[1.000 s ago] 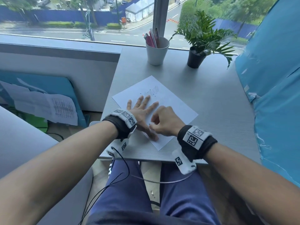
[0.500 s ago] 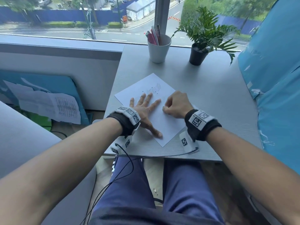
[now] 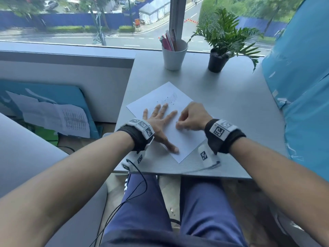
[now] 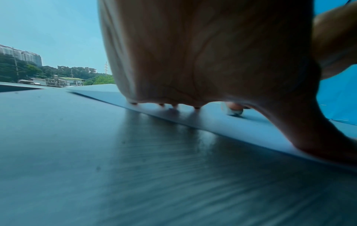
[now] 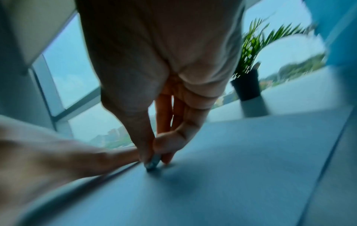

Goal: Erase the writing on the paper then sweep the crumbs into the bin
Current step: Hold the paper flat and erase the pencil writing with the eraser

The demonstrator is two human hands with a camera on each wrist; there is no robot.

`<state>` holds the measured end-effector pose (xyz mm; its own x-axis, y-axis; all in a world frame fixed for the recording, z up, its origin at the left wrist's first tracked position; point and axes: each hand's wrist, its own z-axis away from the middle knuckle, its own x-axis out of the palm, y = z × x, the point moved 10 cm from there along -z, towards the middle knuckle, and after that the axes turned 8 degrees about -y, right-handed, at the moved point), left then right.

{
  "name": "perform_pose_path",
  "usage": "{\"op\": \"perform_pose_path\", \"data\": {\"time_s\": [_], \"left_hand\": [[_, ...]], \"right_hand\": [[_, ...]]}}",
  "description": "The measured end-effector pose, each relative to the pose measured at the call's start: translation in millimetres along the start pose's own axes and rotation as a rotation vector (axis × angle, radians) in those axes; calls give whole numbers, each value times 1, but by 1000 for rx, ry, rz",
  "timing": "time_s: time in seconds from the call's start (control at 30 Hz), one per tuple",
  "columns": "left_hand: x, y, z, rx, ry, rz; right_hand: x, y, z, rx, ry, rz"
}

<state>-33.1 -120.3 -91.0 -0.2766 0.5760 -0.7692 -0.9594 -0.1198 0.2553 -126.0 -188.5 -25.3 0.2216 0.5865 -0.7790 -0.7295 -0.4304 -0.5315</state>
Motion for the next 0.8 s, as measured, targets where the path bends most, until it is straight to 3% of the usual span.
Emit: {"op": "perform_pose_path", "data": {"time_s": [0.07, 0.17, 0.23, 0.33, 0.47, 0.5, 0.6, 0.73, 0.8], "left_hand": [[-1, 1, -1, -5, 9, 0], [-1, 1, -2, -2, 5, -17], [-1, 0, -2, 2, 11, -18], [-1, 1, -1, -2, 12, 5], [-1, 2, -3, 14, 13, -24], [-2, 2, -2, 13, 15, -25], [0, 2, -2, 9, 4, -19], [1, 1, -6, 16, 9, -60], [1, 0, -7, 17, 14, -85]], "right_hand": [[-14, 4, -4, 16, 111, 17], [24, -26, 12, -117, -25, 108], [18, -18, 8, -82, -44, 81], [-14, 2, -5, -1, 111, 32], [27, -26, 9, -122, -61, 87], [21, -20, 5, -88, -74, 89], [-16, 2, -8, -5, 82, 63], [24, -24, 8, -125, -85, 93], [9, -7, 5, -59, -68, 64]]}}
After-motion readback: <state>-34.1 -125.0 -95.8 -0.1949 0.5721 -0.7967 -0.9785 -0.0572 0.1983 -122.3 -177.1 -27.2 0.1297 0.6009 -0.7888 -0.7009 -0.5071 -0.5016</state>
